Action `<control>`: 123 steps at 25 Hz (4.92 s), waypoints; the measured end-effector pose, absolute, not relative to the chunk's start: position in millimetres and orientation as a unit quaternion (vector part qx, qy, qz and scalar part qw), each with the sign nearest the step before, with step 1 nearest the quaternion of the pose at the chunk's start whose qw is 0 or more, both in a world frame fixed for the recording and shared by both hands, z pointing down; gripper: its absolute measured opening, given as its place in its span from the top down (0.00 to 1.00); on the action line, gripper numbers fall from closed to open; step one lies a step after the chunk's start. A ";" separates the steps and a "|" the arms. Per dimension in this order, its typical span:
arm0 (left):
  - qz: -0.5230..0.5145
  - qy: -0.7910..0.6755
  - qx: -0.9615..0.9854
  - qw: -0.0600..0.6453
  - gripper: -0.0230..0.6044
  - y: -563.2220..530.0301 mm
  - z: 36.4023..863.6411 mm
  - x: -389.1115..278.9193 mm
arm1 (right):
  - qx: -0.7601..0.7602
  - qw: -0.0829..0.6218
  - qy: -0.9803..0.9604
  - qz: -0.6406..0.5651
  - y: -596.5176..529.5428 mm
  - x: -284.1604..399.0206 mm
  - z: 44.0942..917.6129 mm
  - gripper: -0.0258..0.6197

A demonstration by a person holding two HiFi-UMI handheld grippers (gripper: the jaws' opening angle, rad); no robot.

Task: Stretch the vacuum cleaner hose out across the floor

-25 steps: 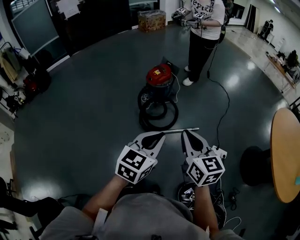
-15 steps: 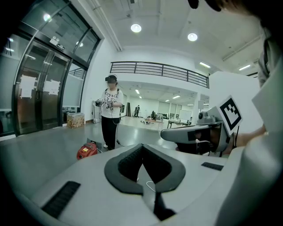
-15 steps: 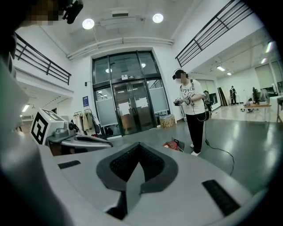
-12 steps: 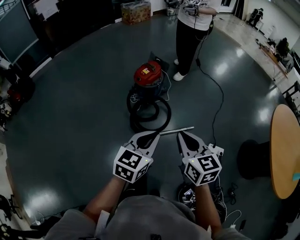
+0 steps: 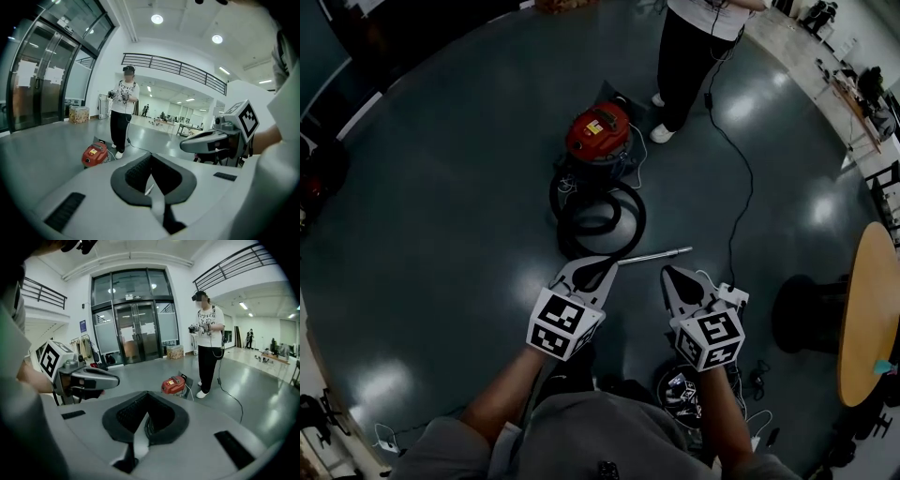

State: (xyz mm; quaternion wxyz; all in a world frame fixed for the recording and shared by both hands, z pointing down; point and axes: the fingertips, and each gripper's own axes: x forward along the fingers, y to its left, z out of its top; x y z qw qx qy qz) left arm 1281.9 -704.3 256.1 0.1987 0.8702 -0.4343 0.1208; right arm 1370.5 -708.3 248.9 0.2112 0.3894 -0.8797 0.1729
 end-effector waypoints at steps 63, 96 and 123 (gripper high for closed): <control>0.276 -0.456 0.725 0.436 0.95 -752.9 1050.7 1254.6 | -0.150 0.635 -0.753 -0.092 -808.8 1396.8 1141.4 0.69; -0.066 -0.561 0.727 0.391 0.80 -836.7 534.9 1269.2 | -0.027 0.471 -0.878 0.076 -680.3 1354.0 663.0 0.72; 0.281 -0.246 0.918 0.132 0.81 -595.7 313.5 1292.7 | 0.217 0.317 -0.920 -0.078 -689.1 1374.3 269.3 0.56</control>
